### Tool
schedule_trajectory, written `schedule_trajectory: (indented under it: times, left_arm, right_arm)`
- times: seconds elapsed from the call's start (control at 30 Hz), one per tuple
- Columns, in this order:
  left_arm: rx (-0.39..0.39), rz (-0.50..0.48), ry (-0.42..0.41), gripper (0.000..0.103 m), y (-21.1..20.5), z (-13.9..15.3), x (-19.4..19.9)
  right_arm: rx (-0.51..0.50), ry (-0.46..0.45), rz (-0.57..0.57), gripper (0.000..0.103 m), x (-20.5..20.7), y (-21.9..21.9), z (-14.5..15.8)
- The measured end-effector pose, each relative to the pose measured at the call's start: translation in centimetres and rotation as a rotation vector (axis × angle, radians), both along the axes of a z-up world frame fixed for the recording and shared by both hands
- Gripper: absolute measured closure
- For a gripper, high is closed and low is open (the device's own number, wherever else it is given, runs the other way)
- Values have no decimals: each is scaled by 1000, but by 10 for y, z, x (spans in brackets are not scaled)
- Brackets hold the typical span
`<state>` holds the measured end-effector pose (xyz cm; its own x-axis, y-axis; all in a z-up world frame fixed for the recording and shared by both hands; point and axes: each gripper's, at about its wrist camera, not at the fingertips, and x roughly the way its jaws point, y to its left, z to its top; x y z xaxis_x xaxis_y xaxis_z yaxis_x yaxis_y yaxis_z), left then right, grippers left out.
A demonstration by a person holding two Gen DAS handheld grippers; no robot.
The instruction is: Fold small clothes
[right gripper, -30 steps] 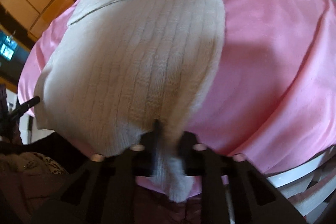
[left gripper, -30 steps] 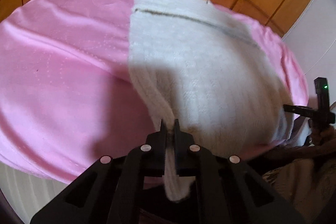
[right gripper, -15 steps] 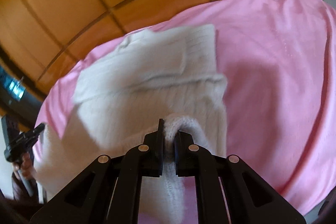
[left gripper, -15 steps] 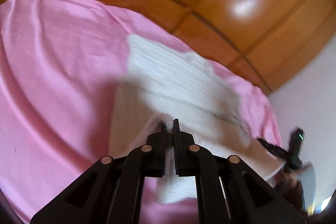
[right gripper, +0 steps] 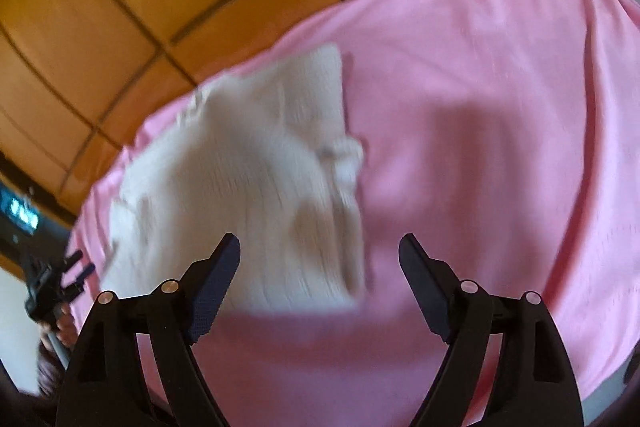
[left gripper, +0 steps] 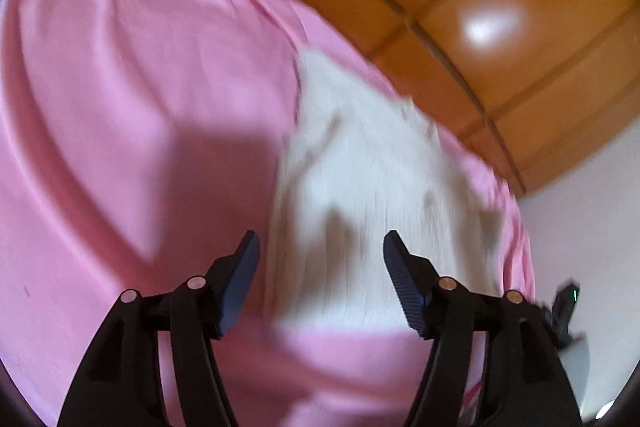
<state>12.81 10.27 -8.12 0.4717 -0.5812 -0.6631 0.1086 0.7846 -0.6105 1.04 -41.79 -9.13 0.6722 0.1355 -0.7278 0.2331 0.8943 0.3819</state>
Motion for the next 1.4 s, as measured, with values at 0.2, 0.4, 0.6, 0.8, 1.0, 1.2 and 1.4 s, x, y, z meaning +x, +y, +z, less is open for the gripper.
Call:
schedule_trajectory:
  times: [0.2,0.4,0.6,0.8,1.0,1.2,1.4]
  left_arm:
    - [106,-84,1,69,-33,-23,-24]
    - [127,-83,-43,91,-34,-7,-32]
    - [139,-61,-33,103,-15,-2,-57]
    - [121,1,35,103,22,-13,-102]
    - [167,50,-5,91,25,-4,-93]
    - [156,31,-80,56,3,8,-46]
    - [114,-36,-38,66,-19,-13,-18]
  right_arm:
    - [-107,49,65,48,23,36,-24]
    - [-142,26,74,87,16,41,-8]
    - [-134,8,76,92,-24,43,8]
    - [-136,108,76,103,-63,38,-8]
    - [-70,104,8,103,-78,16,-17]
    - [-85,21,14,39,-54,29,0]
    - [-96,43,75,41,-10,47,-19]
